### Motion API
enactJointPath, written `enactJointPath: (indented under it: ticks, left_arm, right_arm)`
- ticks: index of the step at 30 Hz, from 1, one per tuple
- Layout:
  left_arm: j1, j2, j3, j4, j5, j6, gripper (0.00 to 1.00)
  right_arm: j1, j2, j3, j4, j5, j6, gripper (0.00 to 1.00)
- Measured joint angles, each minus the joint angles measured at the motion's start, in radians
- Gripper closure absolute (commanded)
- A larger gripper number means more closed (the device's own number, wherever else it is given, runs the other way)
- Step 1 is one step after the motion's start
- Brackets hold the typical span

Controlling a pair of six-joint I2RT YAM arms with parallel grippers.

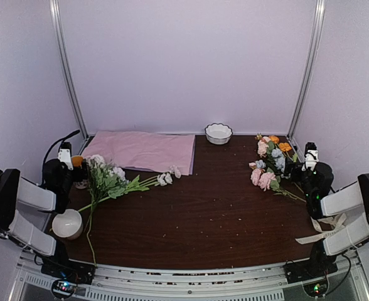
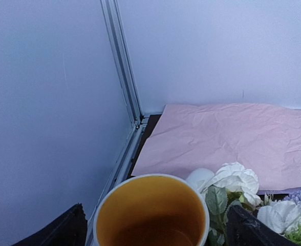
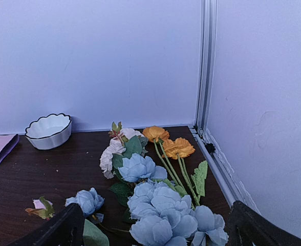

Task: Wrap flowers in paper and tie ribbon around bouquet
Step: Pick up the folded wrapping paper from the corner of the board.

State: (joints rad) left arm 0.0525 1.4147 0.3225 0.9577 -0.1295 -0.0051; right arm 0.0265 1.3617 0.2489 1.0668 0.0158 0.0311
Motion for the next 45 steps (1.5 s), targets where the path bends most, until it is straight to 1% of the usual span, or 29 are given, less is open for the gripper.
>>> enactJointPath:
  ticks: [12,17,20,21,22,24,27,28,29,32,34,36,37,39,42,45]
  left_arm:
    - [0.000,0.000,0.000,0.000,0.001,0.000,0.02]
    - [0.000,0.000,0.000,-0.001,0.047,0.014,0.02]
    - [0.000,0.000,0.003,-0.010,0.052,0.015,0.02]
    - [0.000,-0.001,0.008,-0.026,0.043,0.014,0.03]
    - [0.000,-0.005,0.019,-0.054,0.033,0.013,0.05]
    - [-0.002,-0.025,0.067,-0.153,-0.007,0.006,0.07]
    - [-0.025,-0.053,0.164,-0.280,-0.093,0.006,0.08]
    - [-0.041,-0.064,0.196,-0.310,-0.126,0.006,0.09]
    - [-0.063,-0.080,0.222,-0.332,-0.166,0.007,0.11]
    - [-0.111,-0.150,0.229,-0.335,-0.213,0.011,0.16]
    - [-0.142,-0.205,0.244,-0.368,-0.219,0.007,0.18]
    - [-0.179,-0.238,0.314,-0.452,-0.216,0.007,0.18]
    - [-0.204,-0.239,0.358,-0.486,-0.211,0.008,0.18]
    - [-0.269,-0.226,0.464,-0.578,-0.194,0.006,0.22]
    - [-0.357,-0.170,0.616,-0.731,-0.122,-0.031,0.30]
    - [-0.396,-0.096,0.676,-0.832,-0.054,-0.093,0.38]
  right_arm:
    - [0.000,0.000,0.000,0.000,0.000,0.000,0.00]
    - [0.000,-0.015,0.003,-0.027,-0.012,-0.002,0.00]
    - [0.000,-0.103,0.048,-0.174,-0.020,0.000,0.00]
    - [0.000,-0.141,0.080,-0.240,-0.020,0.005,0.03]
    - [0.000,-0.182,0.124,-0.312,-0.024,0.017,0.08]
    - [0.000,-0.240,0.204,-0.416,-0.044,0.039,0.16]
    - [0.006,-0.296,0.338,-0.577,-0.097,0.121,0.25]
    - [0.008,-0.298,0.347,-0.588,-0.101,0.131,0.26]
    - [0.019,-0.301,0.373,-0.631,-0.109,0.158,0.28]
    - [0.085,-0.283,0.438,-0.737,-0.114,0.213,0.32]
    - [0.166,-0.248,0.493,-0.814,-0.098,0.250,0.33]
    - [0.253,-0.192,0.562,-0.877,-0.085,0.286,0.35]
    - [0.287,-0.162,0.592,-0.898,-0.084,0.303,0.35]
    - [0.353,-0.092,0.658,-0.932,-0.082,0.341,0.36]
    - [0.439,0.017,0.744,-0.959,-0.083,0.408,0.36]
    - [0.509,0.128,0.809,-0.958,-0.090,0.472,0.39]
